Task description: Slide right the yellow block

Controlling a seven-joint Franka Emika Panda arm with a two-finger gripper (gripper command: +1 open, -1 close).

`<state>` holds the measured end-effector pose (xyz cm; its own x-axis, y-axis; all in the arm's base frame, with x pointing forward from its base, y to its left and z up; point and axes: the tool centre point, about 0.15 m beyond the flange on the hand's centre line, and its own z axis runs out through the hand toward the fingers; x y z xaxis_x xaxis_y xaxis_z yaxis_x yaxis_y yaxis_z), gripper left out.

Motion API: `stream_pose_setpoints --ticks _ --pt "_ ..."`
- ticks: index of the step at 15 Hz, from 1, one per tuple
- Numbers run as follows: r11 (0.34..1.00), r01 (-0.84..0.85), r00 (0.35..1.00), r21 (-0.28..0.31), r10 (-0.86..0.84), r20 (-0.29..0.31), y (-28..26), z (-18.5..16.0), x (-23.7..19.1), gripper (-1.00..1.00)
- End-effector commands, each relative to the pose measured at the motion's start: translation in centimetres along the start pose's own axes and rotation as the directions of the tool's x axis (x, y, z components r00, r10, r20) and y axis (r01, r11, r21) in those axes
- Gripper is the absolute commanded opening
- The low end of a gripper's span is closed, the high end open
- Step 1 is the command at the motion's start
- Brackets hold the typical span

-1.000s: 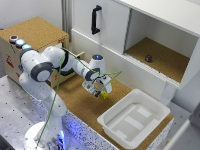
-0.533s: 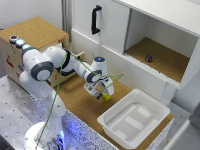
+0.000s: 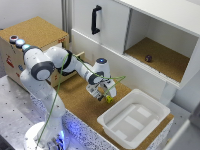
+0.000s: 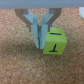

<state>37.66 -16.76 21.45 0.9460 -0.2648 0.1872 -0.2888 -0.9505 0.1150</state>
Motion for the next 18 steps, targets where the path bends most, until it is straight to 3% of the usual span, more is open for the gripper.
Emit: stream_pose_setpoints --ticks 1,5,8,9,18 --pt "0.999 -0.009 1.000 -0.049 0.010 0.020 2.0 1.8 1.2 -1.00" --pt "1.000 0.009 1.000 -0.004 -0.009 -0.010 2.7 0.8 1.2 -1.00" --pt "0.996 0.074 0.996 -0.042 -0.076 -0.051 0.8 -4.1 0.6 -1.00" --pt "0.997 0.064 0.996 -0.043 -0.066 -0.054 0.5 -5.3 0.5 1.00" --pt "0.997 0.064 0.996 -0.043 -0.066 -0.054 0.5 -5.3 0.5 1.00"
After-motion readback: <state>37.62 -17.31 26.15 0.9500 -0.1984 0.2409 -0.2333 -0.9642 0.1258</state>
